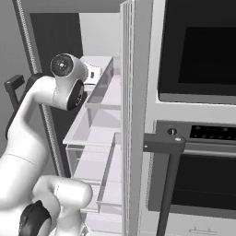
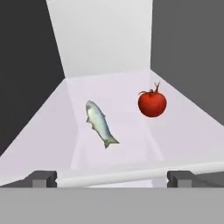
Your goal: Place one tomato and one fish in each tupperware on the nearby counter, to pack two identical lunches.
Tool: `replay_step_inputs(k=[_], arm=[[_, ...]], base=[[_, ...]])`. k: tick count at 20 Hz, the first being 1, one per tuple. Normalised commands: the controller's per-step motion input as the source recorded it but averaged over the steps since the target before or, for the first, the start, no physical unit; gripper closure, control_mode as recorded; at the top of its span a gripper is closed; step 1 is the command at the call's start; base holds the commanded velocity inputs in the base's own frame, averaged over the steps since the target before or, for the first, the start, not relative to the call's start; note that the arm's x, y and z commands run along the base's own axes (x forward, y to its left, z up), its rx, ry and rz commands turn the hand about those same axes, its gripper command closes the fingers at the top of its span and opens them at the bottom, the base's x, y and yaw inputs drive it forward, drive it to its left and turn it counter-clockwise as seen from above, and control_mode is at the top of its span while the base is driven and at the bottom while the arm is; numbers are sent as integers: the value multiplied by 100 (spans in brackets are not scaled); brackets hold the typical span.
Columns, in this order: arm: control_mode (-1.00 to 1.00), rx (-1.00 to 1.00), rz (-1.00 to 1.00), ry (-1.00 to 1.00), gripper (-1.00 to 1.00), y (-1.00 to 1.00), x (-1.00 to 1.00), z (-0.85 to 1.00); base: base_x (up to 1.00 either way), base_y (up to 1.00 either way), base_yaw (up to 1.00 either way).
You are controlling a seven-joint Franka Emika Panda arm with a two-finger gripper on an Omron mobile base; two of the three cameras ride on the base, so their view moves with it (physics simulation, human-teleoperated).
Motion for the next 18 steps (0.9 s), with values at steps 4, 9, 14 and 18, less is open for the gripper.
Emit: replay_step_inputs(k=[4, 9, 14, 18], arm=[[-100, -5, 0, 9, -100, 18, 26, -16], [-100, -2, 0, 4, -100, 10, 46, -25], [-100, 4, 0, 1, -100, 1, 59, -19], [-100, 4, 0, 2, -100, 19, 71, -3]], base=[[0, 0, 0], [0, 0, 0], [0, 0, 0], [0, 0, 0]])
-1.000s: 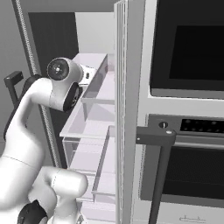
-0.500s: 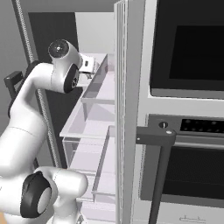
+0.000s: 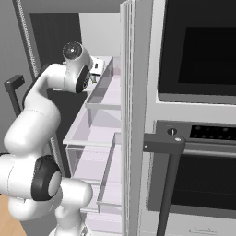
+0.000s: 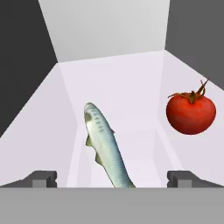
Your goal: Place one tomato and one fish in each tupperware on the nearby counter, to pack two identical lunches.
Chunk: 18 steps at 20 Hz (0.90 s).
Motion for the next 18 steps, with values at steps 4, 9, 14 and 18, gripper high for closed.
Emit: replay_step_inputs(k=[4, 9, 14, 18], arm=[[-100, 0, 0, 5, -100, 37, 62, -19], [-100, 0, 0, 10, -100, 4, 21, -16], [-100, 0, 1, 6, -100, -5, 29, -25], [-100, 0, 4, 1, -100, -14, 20, -23]], base=[[0, 0, 0], [0, 0, 0], [0, 0, 0], [0, 0, 0]])
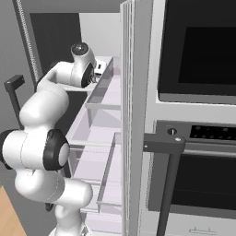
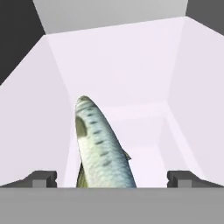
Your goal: Place one tomato and one fish in each tupperware on the nearby counter, to pack two identical lunches.
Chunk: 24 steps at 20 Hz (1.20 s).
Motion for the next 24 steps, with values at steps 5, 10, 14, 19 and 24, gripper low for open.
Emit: replay_step_inputs(k=[5, 10, 14, 19, 24], arm=[[-100, 0, 5, 0, 100, -8, 16, -33], [-100, 0, 3, -2, 100, 0, 10, -40], [-100, 0, 0, -7, 100, 0, 0, -16], [-100, 1, 0, -36, 100, 3, -81, 0], [-100, 3, -1, -33, 100, -2, -100, 61]], base=[[0, 0, 0], [0, 0, 0], [0, 0, 0], [0, 0, 0], [0, 0, 0]])
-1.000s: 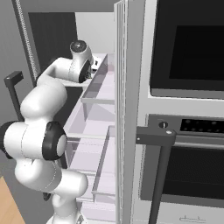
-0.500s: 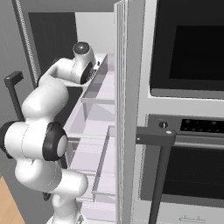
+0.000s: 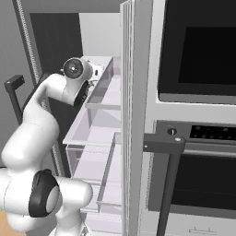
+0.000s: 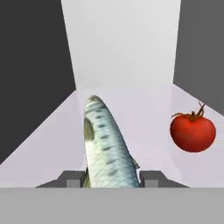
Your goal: Place one tomato and one fish in each tupperware on the nearby counter, to pack two identical lunches.
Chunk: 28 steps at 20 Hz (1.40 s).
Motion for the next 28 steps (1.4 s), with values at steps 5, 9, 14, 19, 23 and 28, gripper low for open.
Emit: replay_step_inputs(k=[5, 9, 14, 19, 23, 28], arm=[[-100, 1, -5, 5, 100, -19, -100, 55], [-100, -2, -4, 32, 100, -9, -100, 12], [-100, -21, -1, 54, 100, 14, -100, -66], [-100, -16, 0, 47, 100, 5, -100, -99], [100, -8, 0, 19, 100, 2, -75, -75], [100, 0, 0, 0, 100, 0, 0, 0]], base=[[0, 0, 0], [0, 0, 0], [0, 0, 0], [0, 0, 0], [-25, 0, 0], [-100, 0, 0]])
